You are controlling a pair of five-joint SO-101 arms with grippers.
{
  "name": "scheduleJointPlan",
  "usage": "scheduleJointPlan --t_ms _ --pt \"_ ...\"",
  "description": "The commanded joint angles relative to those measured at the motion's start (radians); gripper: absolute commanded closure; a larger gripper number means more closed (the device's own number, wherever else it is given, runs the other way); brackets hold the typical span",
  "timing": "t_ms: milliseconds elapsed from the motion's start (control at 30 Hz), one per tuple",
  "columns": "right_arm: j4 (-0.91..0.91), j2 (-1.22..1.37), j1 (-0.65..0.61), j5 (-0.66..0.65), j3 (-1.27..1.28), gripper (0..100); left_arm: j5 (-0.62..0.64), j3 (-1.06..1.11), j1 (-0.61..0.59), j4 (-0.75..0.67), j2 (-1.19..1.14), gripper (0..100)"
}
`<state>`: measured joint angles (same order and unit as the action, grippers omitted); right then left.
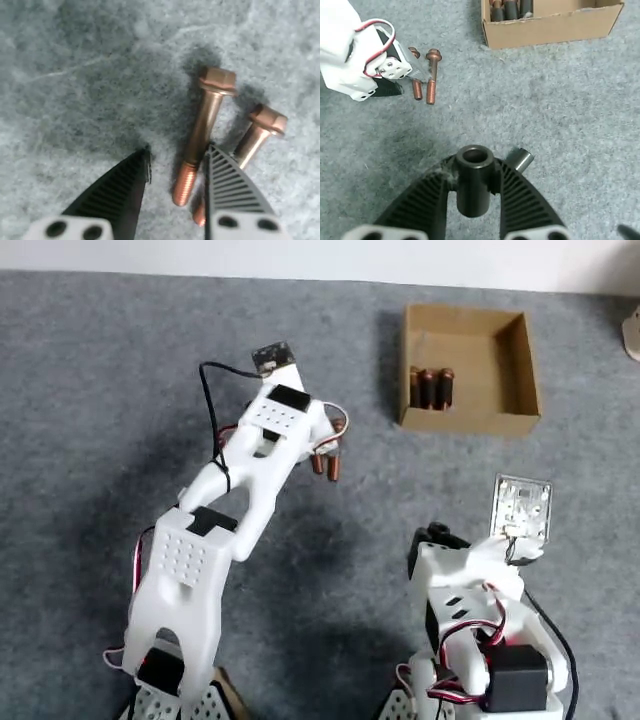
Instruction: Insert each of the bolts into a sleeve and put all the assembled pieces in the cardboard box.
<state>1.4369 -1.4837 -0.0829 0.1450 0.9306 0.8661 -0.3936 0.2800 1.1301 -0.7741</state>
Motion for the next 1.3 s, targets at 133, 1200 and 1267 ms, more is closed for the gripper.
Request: scheduleJointPlan --t_ms 133,1200,1267 --pt "0.056 -0.008 -0.002 -0.012 -0.015 99.4 0.008 0.002 -0.027 0.003 -0.022 100" --pt "0.053 -0.008 -0.005 -0.083 -0.016 99.4 -0.925 0.28 -0.346 0.431 0.228 100" --pt "0.053 -0.008 -0.005 -0.083 -0.016 99.4 -0.999 0.308 -0.361 0.437 0.228 100"
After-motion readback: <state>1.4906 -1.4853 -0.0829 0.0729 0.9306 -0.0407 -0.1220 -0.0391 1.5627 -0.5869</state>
